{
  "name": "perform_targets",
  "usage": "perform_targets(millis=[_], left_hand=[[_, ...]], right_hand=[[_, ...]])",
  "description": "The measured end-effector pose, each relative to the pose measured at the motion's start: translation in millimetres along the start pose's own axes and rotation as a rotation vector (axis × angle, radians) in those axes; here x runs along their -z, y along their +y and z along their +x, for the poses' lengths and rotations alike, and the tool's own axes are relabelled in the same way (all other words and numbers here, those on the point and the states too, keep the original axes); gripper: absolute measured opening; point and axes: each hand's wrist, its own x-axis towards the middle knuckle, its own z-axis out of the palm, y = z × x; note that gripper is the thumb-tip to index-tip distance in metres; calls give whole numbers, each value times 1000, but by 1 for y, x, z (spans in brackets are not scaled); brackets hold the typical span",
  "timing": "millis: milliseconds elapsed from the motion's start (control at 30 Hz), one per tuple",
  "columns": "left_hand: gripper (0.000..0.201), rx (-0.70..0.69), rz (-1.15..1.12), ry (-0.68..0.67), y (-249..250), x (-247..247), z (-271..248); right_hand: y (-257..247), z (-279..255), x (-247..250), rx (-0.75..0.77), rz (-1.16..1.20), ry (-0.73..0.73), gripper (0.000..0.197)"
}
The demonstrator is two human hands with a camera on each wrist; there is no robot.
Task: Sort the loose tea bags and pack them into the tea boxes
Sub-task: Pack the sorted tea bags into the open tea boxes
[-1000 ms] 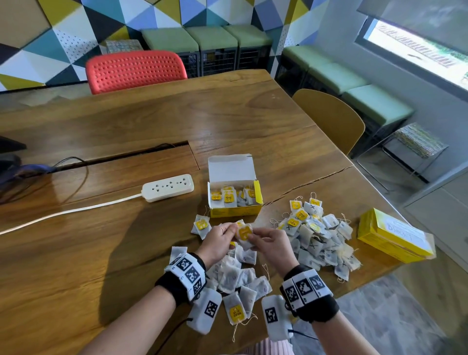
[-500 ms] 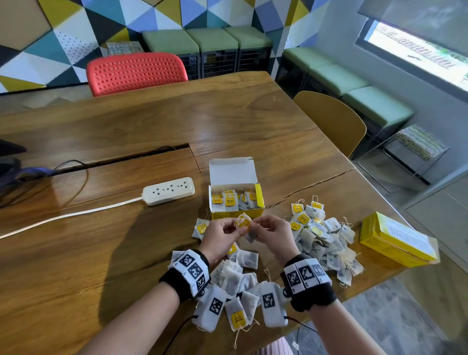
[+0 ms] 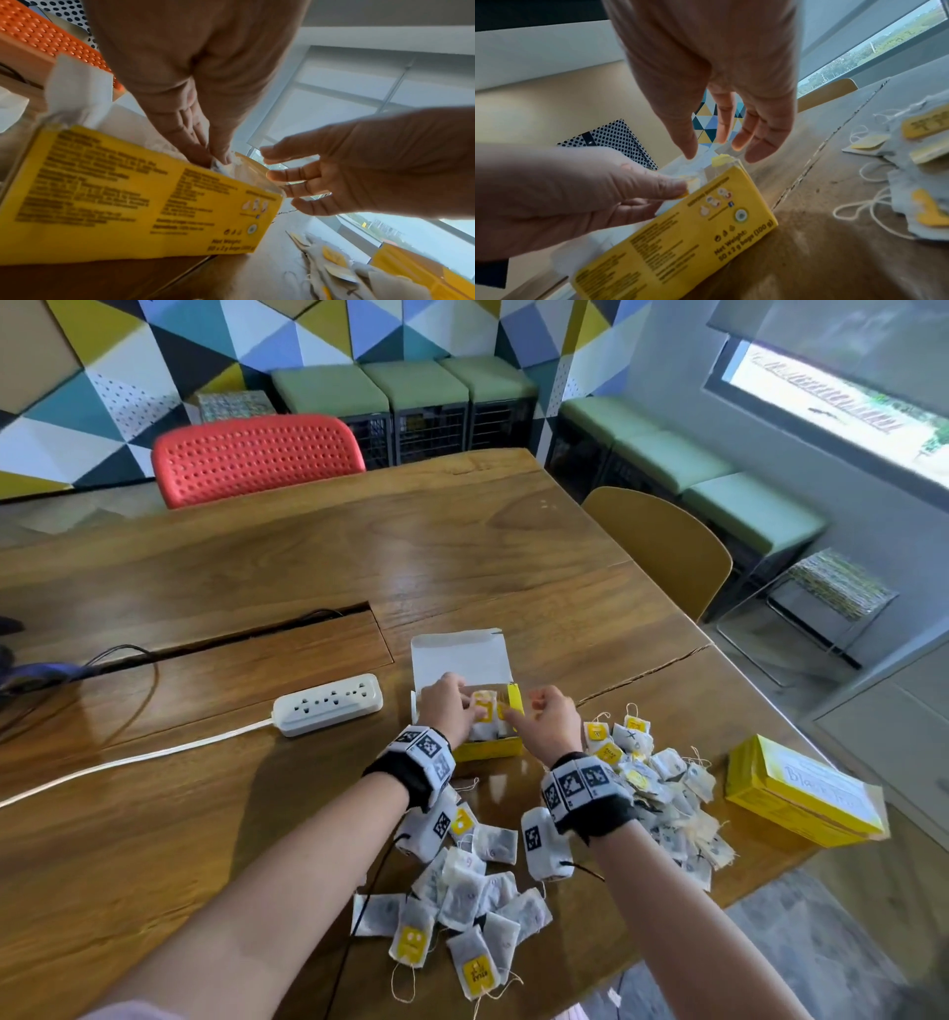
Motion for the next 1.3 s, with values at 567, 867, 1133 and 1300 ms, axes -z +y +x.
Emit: perform_targets(millis=[567,867,1133,1300], left_hand=[[38,-382,436,-250,-14,5,4],[26,-366,576,-208,-21,-10,12],[33,-281,520,-191,-9,-7,0],[35,-366,276,-104,-13,19,-40]], right_hand=[[18,0,-6,154,-18,-14,42],[16,1,-7,144,-57,-21,40],[20,-4,-1,146,-43,-17,36],[39,-32,2,153,52,51,21]])
